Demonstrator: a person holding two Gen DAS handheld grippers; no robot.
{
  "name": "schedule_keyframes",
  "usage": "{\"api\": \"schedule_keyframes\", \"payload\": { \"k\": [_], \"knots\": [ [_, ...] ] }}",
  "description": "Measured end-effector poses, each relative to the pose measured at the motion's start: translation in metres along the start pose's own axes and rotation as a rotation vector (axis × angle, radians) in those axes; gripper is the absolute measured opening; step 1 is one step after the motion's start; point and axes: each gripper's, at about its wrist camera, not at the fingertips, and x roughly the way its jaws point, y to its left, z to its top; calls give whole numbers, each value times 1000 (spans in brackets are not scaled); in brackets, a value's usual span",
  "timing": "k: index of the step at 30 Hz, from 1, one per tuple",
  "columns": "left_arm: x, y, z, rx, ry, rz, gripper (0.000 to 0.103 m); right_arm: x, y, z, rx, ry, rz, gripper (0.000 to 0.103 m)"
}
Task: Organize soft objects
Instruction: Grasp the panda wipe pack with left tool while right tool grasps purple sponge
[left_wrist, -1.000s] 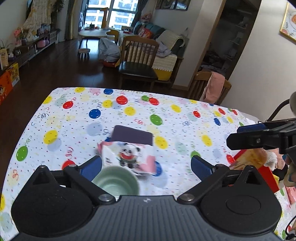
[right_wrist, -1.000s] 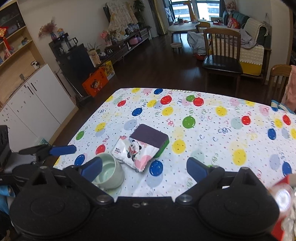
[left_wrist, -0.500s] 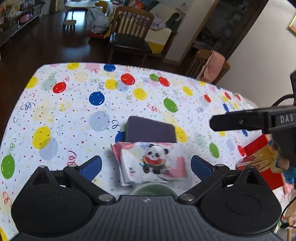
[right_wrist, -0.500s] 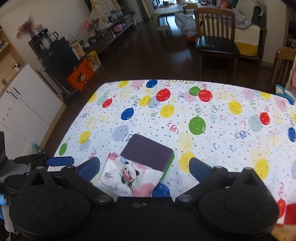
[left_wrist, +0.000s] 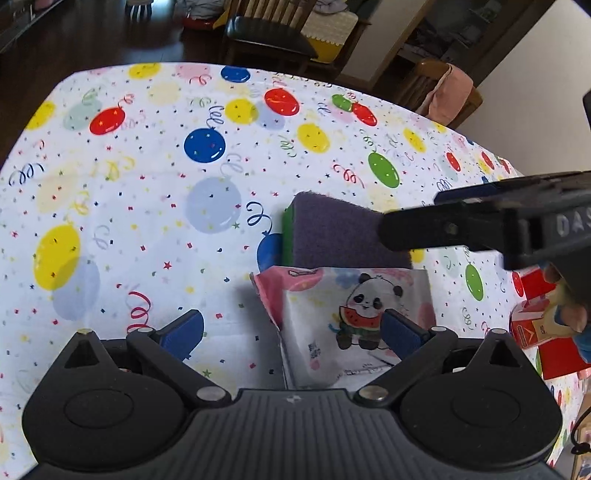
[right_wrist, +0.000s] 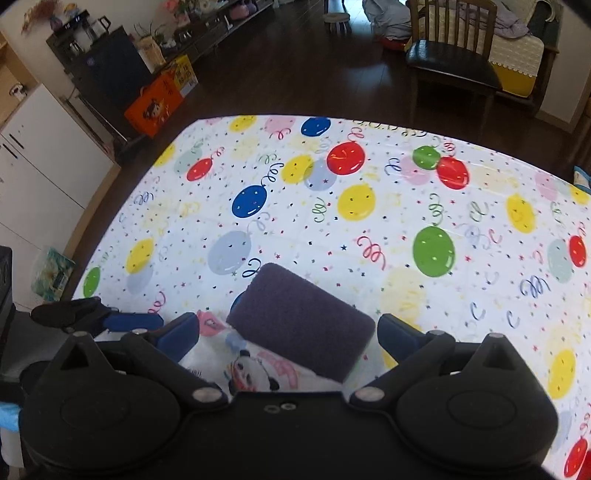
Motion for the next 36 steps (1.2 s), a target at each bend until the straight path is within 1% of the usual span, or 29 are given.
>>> {"api": "schedule_keyframes", "payload": {
  "k": [2,4,7,9,10,13,15,16,18,20,22,24,25,26,27,30,36],
  "knots": [
    [5,3,-1,-13,0,-4,102,10,1,5,3,9,-10,103],
    [8,6,0,-25,-5,-3,100,19,2,9,4,15,-15,103],
    [14,10,1,-51,1,-28,96,33,8,13,-13,27,-22,103],
    [17,10,1,-51,7,-31,91,40,11,13,-27,30,-38,103],
    [19,10,0,-49,12,-36,91,44,11,13,-30,37,-33,103],
    [21,9,0,-28,8,-52,83,53,13,13,-44,57,-29,103],
    [21,7,0,-18,3,-52,69,58,14,12,-59,65,-36,103],
    [21,5,-1,-9,2,-49,65,59,16,12,-72,62,-45,103],
    [21,2,-1,5,4,-51,50,62,18,12,-93,64,-57,103],
    [21,-1,-3,11,5,-65,48,65,20,12,-108,66,-65,103],
    [20,-7,-5,42,-6,-49,43,67,21,12,-122,71,-73,103],
    [19,-9,-7,58,-16,-39,35,68,21,12,-120,70,-80,103],
    [18,-8,-8,54,-21,-39,32,68,19,12,-110,67,-77,103],
    [17,-6,-9,47,-27,-41,27,68,18,13,-107,67,-74,103],
    [16,-4,-10,39,-33,-44,24,69,18,13,-110,69,-74,103],
    [9,4,-13,11,-51,-52,23,70,16,13,-108,76,-63,103],
    [-5,26,-21,-33,-87,-22,21,77,16,13,-110,92,-81,103]
  ]
}}
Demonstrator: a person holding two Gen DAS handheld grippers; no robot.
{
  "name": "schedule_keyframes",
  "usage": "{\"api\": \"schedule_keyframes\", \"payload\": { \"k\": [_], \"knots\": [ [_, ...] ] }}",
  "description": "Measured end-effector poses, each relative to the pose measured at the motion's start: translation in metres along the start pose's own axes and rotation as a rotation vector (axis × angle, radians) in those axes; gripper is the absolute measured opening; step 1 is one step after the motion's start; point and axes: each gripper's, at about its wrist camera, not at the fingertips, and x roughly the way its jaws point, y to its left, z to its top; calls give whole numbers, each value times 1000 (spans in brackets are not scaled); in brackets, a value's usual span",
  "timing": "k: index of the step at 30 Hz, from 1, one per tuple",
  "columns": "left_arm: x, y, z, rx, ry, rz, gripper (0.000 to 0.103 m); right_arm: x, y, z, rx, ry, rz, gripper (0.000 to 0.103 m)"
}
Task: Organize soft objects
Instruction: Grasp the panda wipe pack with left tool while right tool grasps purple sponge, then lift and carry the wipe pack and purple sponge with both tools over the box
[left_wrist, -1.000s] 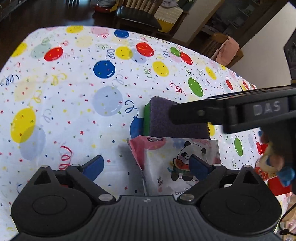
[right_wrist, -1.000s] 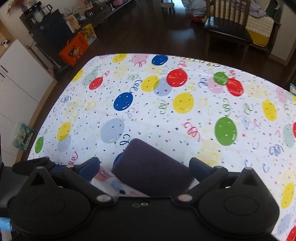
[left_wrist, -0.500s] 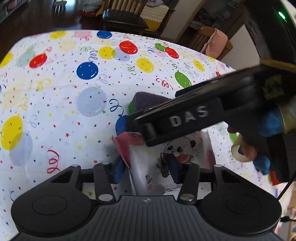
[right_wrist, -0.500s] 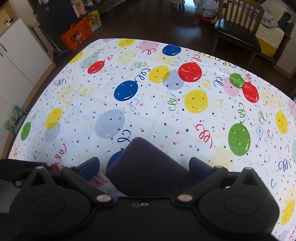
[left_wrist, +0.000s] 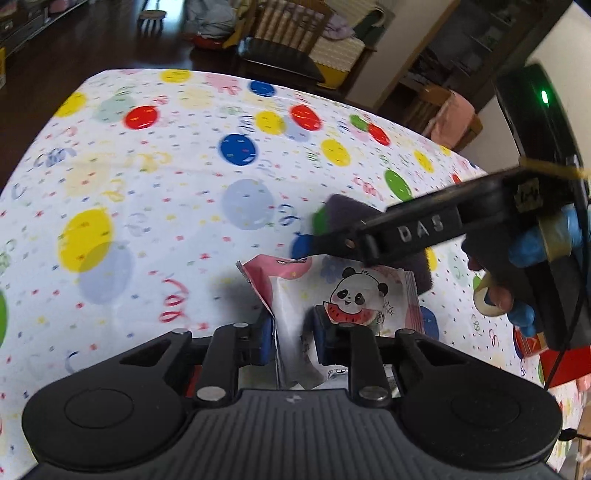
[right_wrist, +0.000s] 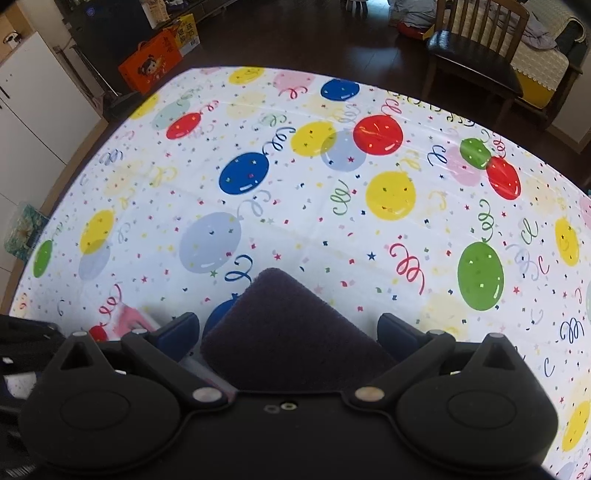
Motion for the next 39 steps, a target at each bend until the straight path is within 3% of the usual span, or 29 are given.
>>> {"api": "schedule_keyframes", "payload": {
  "k": [11,21,32,39],
  "knots": [
    [-26,43,-17,-114,-56,34,20,-3,-2,-9,-26,-26,-2,98],
    [-37,57,-24,-184,-106,71,18,-28,-29,-33,14,-39,17,95],
    [-51,50,-25,-211,-134,101,17,-86,-31,-71,21,-99,57,95],
    [-79,38,-22,-224,-187,99,17,-137,-24,-97,6,-149,91,95]
  ]
}}
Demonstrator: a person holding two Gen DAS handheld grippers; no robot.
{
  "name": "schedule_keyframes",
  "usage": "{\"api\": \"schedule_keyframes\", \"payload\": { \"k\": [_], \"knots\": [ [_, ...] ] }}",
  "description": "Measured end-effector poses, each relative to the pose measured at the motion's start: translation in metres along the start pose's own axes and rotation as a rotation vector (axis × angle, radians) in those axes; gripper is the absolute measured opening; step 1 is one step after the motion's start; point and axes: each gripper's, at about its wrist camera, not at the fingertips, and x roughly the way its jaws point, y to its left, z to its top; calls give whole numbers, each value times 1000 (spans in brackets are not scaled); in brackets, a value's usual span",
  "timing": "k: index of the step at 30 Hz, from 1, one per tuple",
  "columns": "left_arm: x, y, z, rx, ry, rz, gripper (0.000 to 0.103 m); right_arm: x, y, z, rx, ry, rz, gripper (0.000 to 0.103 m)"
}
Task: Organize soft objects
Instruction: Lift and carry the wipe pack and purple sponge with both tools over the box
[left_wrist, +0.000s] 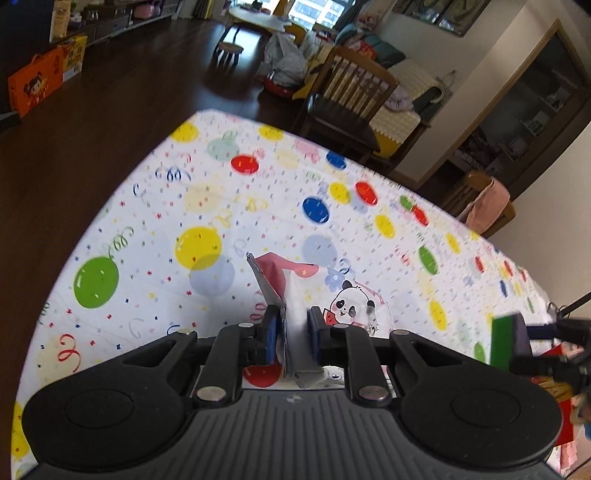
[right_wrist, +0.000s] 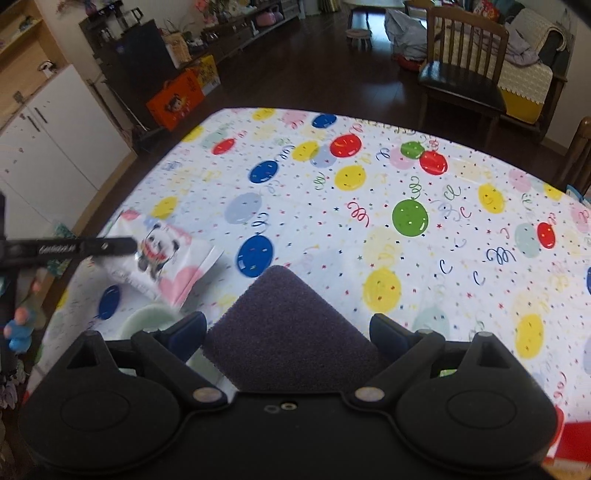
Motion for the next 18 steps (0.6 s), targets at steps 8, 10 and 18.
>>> {"api": "schedule_keyframes", "payload": {
  "k": [8,10,18],
  "knots": [
    [-58,-30,7,15,-92,-26,17,-68,9,-28,-32,-57,28,95],
    [-72,-42,6,24,-105,-40,17,-84,10,-37,-38,-67,33,95],
    [-103,-99,-18,62,-79,-106,16,-139,4,-86,-52,-100,38,95]
  ]
}}
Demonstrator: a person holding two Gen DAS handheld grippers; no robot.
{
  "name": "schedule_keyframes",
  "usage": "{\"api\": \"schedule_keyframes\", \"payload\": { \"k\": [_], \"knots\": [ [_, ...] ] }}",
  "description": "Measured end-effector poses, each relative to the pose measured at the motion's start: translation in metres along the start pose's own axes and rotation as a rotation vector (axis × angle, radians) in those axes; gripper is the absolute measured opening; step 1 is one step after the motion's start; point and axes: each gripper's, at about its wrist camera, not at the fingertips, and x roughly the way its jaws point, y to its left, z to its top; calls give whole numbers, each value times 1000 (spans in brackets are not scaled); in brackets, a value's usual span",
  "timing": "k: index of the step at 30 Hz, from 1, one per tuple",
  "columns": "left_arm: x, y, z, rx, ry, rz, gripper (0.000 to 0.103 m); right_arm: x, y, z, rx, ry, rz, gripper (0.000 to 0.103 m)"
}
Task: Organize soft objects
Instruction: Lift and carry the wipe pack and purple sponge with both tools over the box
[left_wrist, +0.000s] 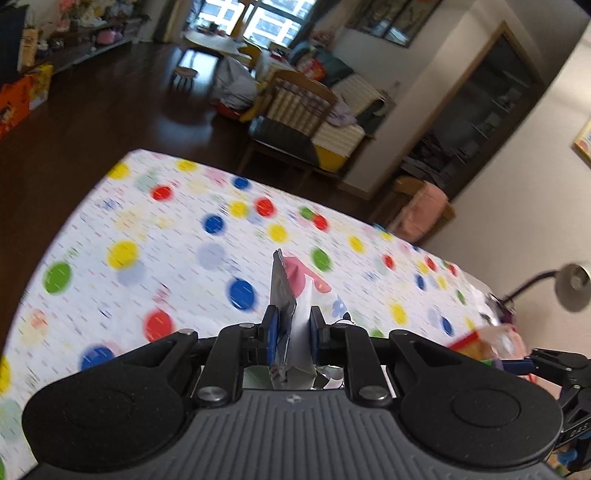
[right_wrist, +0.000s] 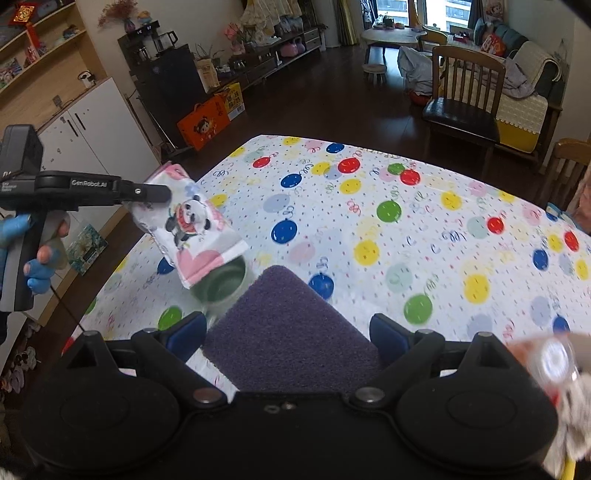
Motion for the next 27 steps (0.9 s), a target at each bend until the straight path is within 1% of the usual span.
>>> {"api": "schedule_keyframes", "payload": {
  "k": [5,8,14,22,27],
  "knots": [
    [-3,-44,-26,23,54,-59,16,-29,-16,-35,21,6,2,95],
    [-2,-75,-44,43,88,-97,16,-47,-31,-54,39,10,-14,95],
    [2,-146,-74,97,131,-169,16,-88,-68,-89,70,-1,-48,95],
    [21,-236,-102,157,165,-223,16,-135,-133,-129,122,-21,-98,95],
    [41,-290,-117,188,193,-244,16,-157,-177,-145,139,-29,-136,95]
  ]
}}
